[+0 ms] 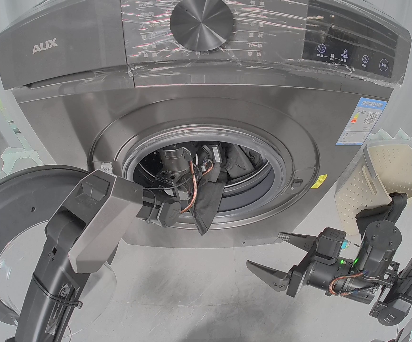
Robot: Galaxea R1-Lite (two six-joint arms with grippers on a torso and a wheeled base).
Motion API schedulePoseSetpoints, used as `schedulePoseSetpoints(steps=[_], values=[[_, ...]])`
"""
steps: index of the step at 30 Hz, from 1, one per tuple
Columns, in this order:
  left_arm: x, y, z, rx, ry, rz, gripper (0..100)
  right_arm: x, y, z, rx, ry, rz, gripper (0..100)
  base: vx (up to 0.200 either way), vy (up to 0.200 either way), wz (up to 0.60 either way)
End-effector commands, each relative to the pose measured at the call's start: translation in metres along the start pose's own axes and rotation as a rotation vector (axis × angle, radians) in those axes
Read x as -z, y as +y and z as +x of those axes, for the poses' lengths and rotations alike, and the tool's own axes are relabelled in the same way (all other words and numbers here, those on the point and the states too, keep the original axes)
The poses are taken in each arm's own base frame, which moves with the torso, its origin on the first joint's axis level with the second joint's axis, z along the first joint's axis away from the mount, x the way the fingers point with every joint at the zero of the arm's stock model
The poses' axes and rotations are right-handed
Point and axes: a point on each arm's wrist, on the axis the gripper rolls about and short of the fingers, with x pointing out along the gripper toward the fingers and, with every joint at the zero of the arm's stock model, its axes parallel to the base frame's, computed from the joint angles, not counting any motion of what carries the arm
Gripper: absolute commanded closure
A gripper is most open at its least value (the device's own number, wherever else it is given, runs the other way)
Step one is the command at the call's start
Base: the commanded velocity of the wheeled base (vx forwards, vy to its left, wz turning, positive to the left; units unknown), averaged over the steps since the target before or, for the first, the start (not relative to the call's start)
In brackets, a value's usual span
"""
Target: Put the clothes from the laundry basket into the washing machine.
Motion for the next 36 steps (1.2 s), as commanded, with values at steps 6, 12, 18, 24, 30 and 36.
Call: schedulePoseSetpoints(steps=[6,12,18,24,30,36], values=[[0.017,0.008,0.013,-0.039,-0.053,-0.006,100,0.000,0.000,0.000,-0.001,0.002,0.000,0,0.000,0.000,0.00],[0.025,0.005,0.005,-0.040,0.004,0.004,0,0.000,0.000,0.000,-0.001,0.002,0.000,0,0.000,0.000,0.00],[0.011,0.001,-0.022,-0.032,0.154,0.038,0,0.000,0.000,0.000,-0.001,0.002,0.000,0,0.000,0.000,0.00],[0.012,-0.002,-0.042,-0.003,0.245,0.097,0,0.001,0.000,0.000,-0.002,0.003,0.000,0,0.000,0.000,0.00],[0.035,-0.004,-0.064,0.040,0.367,0.142,0,0.001,0.000,0.000,-0.002,0.006,0.000,0,0.000,0.000,0.00],[0.058,0.001,-0.068,0.054,0.423,0.160,0,0.001,0.000,0.000,-0.002,0.005,0.000,0,0.000,0.000,0.00]])
